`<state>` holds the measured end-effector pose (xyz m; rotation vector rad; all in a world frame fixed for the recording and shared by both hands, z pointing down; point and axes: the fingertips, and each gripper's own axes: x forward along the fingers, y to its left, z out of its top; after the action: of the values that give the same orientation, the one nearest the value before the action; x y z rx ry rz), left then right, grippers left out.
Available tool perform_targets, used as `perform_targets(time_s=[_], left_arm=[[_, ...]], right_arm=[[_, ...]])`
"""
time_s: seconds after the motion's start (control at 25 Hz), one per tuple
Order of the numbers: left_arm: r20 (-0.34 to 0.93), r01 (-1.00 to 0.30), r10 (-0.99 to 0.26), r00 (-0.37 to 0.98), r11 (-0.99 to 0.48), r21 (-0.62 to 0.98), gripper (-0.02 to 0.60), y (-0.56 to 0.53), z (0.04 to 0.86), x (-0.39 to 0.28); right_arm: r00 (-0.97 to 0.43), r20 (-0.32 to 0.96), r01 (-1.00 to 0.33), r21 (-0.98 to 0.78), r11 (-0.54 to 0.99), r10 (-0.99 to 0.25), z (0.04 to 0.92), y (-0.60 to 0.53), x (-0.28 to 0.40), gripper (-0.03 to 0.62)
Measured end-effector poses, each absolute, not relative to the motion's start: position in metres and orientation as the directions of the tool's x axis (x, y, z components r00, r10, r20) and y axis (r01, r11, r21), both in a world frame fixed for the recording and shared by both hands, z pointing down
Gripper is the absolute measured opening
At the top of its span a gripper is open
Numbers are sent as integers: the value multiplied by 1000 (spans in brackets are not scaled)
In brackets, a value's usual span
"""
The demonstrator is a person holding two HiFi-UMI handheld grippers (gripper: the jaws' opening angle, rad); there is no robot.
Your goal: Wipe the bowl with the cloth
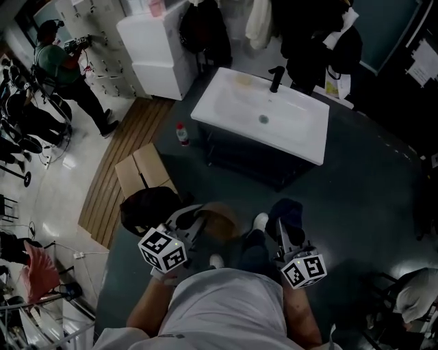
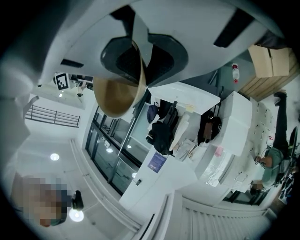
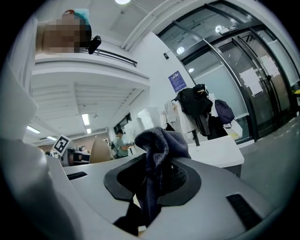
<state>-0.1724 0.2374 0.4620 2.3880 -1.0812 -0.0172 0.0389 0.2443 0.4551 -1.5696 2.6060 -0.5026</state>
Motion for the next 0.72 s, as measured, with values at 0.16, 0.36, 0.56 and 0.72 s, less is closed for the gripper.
perform_targets(time_s=[0.16,0.36,0.56,0.72], left_arm=[[211,-714,-717,664,-526,462,20,212,467,-165],[235,-730,-724,648,-503,464,20,178,476,-149],[256,-744,-732,631,-477,468,20,140,484,-134],[263,-757,-747,611,-455,469,20,110,485,-122]], right_arm=[[-504,121,-833,-329,444,-855,462,211,45,83],[-528,136,-819,-345,459,-839,472,170,59,83],[-550,147,-802,-365,472,-822,481,125,71,83],[-575,153,-787,-374,491,-804,482,93,82,83]])
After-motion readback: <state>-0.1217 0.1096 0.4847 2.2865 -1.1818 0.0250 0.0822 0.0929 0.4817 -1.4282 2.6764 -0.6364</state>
